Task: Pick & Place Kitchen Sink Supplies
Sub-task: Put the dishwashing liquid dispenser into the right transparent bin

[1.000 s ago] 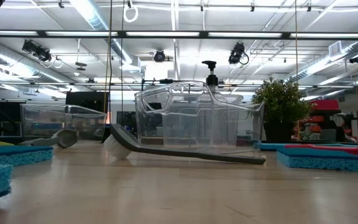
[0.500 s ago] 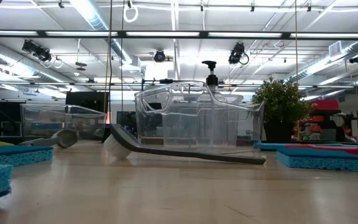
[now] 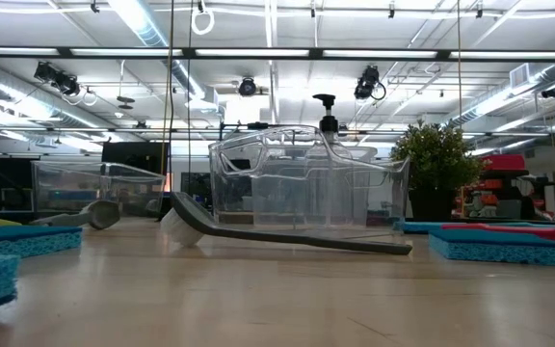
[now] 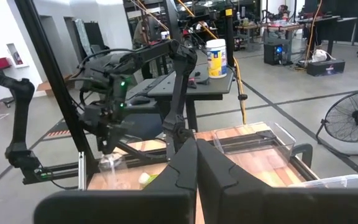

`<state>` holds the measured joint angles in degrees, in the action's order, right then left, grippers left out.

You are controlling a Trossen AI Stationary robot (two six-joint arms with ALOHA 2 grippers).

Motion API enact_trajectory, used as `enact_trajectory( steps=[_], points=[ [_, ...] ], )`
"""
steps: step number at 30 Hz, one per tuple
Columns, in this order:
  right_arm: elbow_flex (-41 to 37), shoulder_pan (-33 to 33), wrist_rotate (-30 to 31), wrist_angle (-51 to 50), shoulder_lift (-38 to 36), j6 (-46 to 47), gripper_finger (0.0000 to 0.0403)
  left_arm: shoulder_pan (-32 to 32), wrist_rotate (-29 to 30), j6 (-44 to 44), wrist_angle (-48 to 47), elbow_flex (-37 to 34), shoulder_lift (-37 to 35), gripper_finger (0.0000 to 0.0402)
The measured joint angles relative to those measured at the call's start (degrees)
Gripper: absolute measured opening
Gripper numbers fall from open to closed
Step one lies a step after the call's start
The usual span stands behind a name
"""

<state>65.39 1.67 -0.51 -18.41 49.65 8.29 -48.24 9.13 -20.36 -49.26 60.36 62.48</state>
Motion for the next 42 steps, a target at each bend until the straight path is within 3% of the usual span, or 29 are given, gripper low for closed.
enact_trajectory(
  steps=[21, 32, 42],
  points=[
    [0.0, 0.0, -0.5, 0.0, 0.0, -0.9, 0.0006, 32.3, -1.4, 15.1, 2.5, 7.1, 0.0, 0.0141],
    [0.0, 0.0, -0.6, 0.0, 0.0, -2.8, 0.0006, 40.5, -2.6, 21.1, 7.6, 12.3, 0.8, 0.0141],
    [0.0, 0.0, -0.6, -0.1, 0.0, -3.3, 0.0006, 46.7, -6.4, 30.4, 16.3, 13.6, 7.9, 0.0141]
  ],
)
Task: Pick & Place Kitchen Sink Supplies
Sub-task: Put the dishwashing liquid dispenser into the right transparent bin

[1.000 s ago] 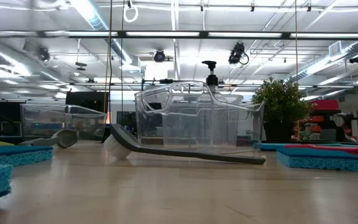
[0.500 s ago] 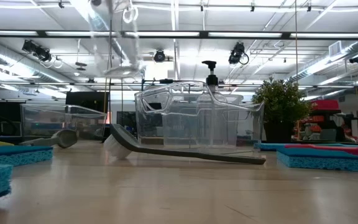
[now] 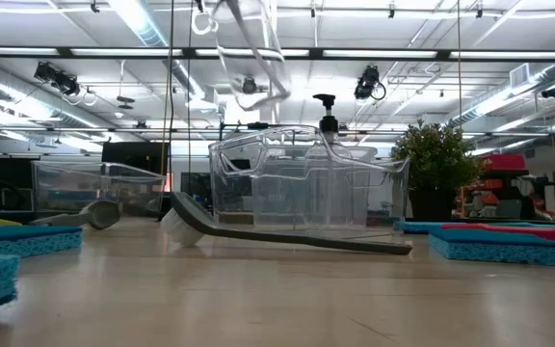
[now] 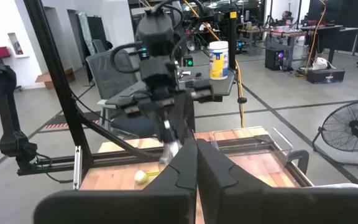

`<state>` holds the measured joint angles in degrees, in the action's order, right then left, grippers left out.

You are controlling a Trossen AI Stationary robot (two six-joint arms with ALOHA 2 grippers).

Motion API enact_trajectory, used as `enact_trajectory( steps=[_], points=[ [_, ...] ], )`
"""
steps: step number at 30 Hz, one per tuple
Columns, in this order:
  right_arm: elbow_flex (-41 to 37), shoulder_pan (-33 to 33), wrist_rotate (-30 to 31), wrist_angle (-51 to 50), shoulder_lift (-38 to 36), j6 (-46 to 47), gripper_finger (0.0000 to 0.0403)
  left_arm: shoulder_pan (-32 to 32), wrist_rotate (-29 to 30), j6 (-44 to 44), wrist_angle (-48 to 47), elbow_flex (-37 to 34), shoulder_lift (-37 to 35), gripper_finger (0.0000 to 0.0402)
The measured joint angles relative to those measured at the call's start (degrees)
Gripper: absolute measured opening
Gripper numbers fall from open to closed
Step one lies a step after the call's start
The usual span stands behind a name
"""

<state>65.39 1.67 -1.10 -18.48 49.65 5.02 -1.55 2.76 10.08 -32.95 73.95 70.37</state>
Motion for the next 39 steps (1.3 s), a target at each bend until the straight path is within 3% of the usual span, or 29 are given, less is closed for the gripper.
enact_trajectory(
  steps=[8, 14, 26, 39],
  points=[
    [0.0, 0.0, 0.1, 0.0, 0.0, 0.0, 0.0006, 3.4, -1.1, 3.4, 0.0, 0.0, 4.8, 0.0141],
    [0.0, 0.0, 0.1, 0.0, 0.0, 0.0, 0.0006, 4.0, -5.6, 2.7, -0.3, -0.1, 7.7, 0.0141],
    [0.0, 0.0, 0.1, -0.8, 0.0, -1.4, 0.0006, 4.9, -6.2, 3.2, -3.3, -0.3, 13.1, 0.0141],
    [0.0, 0.0, 0.1, -0.9, 0.0, -2.7, 0.0006, 7.4, -8.6, 4.1, -2.5, -0.3, 14.2, 0.0141]
  ],
)
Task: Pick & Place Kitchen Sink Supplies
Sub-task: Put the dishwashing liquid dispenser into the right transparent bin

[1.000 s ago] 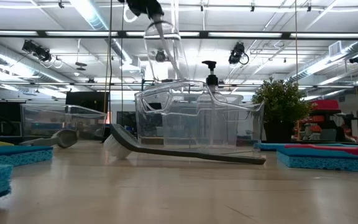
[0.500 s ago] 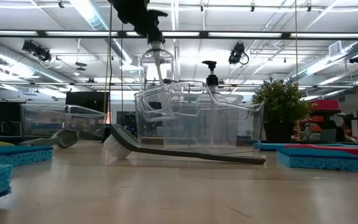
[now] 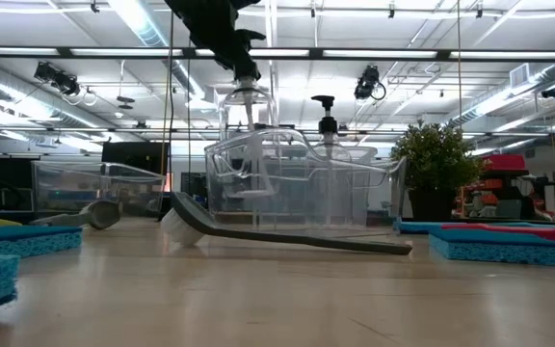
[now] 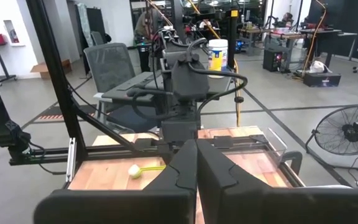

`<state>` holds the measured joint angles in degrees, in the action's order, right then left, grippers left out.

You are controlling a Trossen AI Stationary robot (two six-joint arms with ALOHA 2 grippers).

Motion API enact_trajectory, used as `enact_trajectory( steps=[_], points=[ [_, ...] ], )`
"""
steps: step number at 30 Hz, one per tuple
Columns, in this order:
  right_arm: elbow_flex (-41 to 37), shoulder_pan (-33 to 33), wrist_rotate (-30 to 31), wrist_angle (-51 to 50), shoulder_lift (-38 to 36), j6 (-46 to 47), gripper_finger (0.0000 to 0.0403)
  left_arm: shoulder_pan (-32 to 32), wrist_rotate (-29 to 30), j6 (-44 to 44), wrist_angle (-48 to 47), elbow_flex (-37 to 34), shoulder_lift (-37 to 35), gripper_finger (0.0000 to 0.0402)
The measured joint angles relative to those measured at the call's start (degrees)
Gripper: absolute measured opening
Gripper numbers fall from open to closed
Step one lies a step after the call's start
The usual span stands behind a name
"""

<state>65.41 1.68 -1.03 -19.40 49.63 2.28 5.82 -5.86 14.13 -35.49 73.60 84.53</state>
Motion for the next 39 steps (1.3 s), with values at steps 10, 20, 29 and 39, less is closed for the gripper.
enact_trajectory(
  steps=[10, 20, 29, 39],
  points=[
    [0.0, 0.0, 0.0, 0.2, 0.0, -0.4, 0.0006, 0.1, -1.8, 0.1, 1.2, 0.0, 4.5, 0.0141],
    [0.0, 0.0, 0.0, 0.1, 0.0, -0.4, 0.0006, 0.4, -1.9, 0.7, 1.9, 0.0, 7.1, 0.0145],
    [0.0, 0.0, -0.1, 0.0, 0.0, 0.2, 0.0006, 0.5, -2.0, 0.7, 1.4, 0.0, 7.1, 0.0163],
    [0.0, 0.0, -0.1, 0.0, 0.0, 0.2, 0.0006, 0.5, -1.7, 0.7, 1.3, 0.0, 7.1, 0.0166]
  ],
)
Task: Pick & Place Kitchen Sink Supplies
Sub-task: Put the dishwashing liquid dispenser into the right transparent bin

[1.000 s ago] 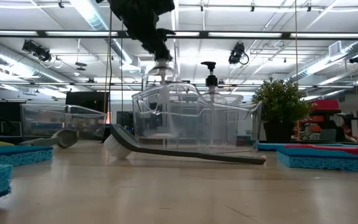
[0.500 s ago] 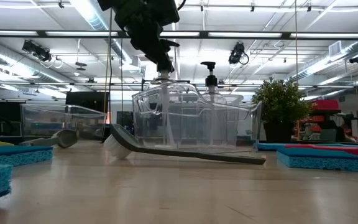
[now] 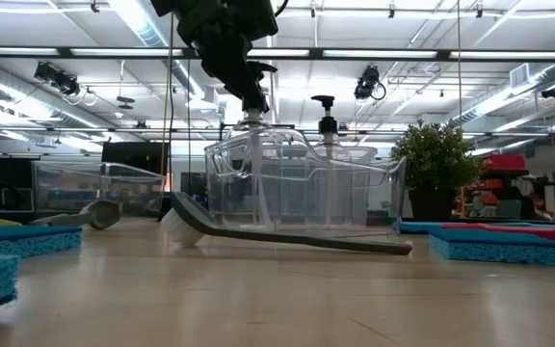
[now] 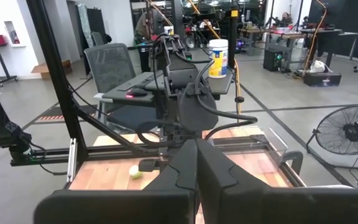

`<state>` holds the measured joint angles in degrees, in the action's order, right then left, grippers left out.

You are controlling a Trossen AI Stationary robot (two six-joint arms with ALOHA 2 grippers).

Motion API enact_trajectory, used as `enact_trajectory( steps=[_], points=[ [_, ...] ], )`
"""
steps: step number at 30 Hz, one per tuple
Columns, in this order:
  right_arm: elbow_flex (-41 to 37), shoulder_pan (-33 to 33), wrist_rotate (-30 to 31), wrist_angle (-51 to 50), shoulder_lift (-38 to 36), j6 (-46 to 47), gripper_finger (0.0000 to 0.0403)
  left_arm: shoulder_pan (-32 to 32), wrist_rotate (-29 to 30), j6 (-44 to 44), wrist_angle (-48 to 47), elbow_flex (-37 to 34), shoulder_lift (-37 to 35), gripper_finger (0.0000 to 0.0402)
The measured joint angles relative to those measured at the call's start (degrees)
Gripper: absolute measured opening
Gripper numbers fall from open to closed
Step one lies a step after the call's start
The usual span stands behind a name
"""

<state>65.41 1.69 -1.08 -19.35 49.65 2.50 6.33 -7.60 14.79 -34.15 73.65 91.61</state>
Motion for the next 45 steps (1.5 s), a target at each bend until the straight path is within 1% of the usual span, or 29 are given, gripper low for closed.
enact_trajectory(
  steps=[6, 22, 25, 32, 35, 37, 39, 41, 45],
  points=[
    [0.0, 0.0, 0.0, 0.0, 0.0, 0.0, 0.0006, 0.0, 2.2, 0.0, -0.1, 0.0, 0.0, 0.0167],
    [0.0, 0.0, 0.1, 0.0, 0.0, -0.1, 0.0006, 0.0, 2.2, -0.2, 0.0, 0.0, 0.0, 0.017],
    [0.0, 0.0, 0.1, 0.0, 0.0, -0.1, 0.0006, 0.0, 2.2, -0.4, 0.1, 0.0, -0.1, 0.0185],
    [0.0, 0.0, 0.2, 0.0, 0.0, -0.1, 0.0006, -0.1, 2.3, -0.6, 0.1, 0.0, -0.3, 0.0254],
    [0.0, 0.0, 0.2, 0.0, 0.0, -0.1, 0.0007, -0.1, 2.4, -0.6, -0.6, 0.0, -0.9, 0.0274],
    [0.0, 0.0, 0.2, 0.0, 0.0, -0.1, 0.0006, -0.1, 3.1, -0.6, -0.5, 0.0, -1.6, 0.0282],
    [0.0, 0.0, 1.0, 0.1, 0.0, -0.4, 0.0006, -0.1, 4.2, -0.6, -2.5, 0.8, -2.2, 0.0286],
    [0.0, 0.0, 2.5, 0.0, 0.0, -0.6, 0.0006, -0.1, 4.5, -0.5, -3.8, 2.8, -2.4, 0.0286],
    [0.0, 0.0, 3.2, -0.4, 0.0, -2.0, 0.0007, -0.1, 4.6, -0.6, -9.3, 7.0, -2.6, 0.0286]
  ],
)
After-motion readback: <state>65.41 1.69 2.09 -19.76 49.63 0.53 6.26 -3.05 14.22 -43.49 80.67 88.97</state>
